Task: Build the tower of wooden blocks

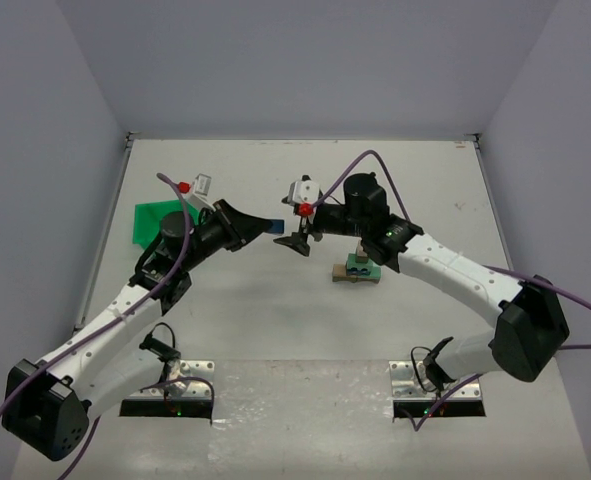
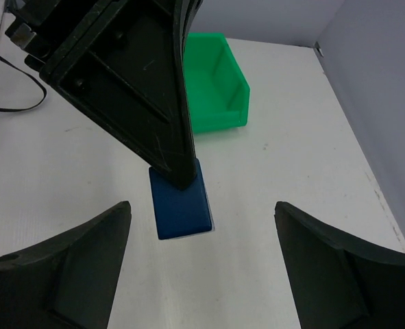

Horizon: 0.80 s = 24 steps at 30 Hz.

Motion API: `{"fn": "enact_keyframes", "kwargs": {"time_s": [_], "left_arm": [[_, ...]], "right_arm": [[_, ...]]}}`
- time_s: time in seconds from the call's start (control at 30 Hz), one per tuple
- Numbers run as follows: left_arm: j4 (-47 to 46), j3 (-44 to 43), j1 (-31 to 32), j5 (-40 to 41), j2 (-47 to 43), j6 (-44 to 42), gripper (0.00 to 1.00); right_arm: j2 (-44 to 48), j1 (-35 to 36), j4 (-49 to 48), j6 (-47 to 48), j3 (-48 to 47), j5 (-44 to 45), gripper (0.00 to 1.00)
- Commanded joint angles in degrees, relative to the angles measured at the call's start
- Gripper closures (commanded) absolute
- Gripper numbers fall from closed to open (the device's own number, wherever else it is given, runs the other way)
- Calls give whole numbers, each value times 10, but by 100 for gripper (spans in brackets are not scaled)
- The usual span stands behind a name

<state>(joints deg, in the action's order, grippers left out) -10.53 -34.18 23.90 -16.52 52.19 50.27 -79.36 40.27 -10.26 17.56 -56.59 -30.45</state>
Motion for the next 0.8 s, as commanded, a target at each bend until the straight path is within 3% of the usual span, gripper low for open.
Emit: {"fn": "enact_keyframes", "kwargs": {"time_s": [0.0,0.13,0.33,0.47,0.6,0.63,0.77], "left_arm": [[-28,1,-1,-10,-18,-7,100],[-24,1,-1,-5,-20,-10,100],[-29,5,-1,-7,-26,-11,100],[-33,9,-1,-10,-30,-9,100],[-36,11,-1,-12,-32,-9,100],[-38,12,-1,-12,-32,-8,100],[-20,7,-1,1,-28,-7,100]], "right_arm": [[-11,5,13,-1,-36,-10,19],[-14,8,25,13,-40,-25,29],[-17,8,23,15,-40,-23,59],[-17,8,20,19,-37,-31,67],[-14,9,22,17,-37,-32,81],[-11,8,26,13,-38,-31,89],[4,9,17,-20,-28,-9,93]]}}
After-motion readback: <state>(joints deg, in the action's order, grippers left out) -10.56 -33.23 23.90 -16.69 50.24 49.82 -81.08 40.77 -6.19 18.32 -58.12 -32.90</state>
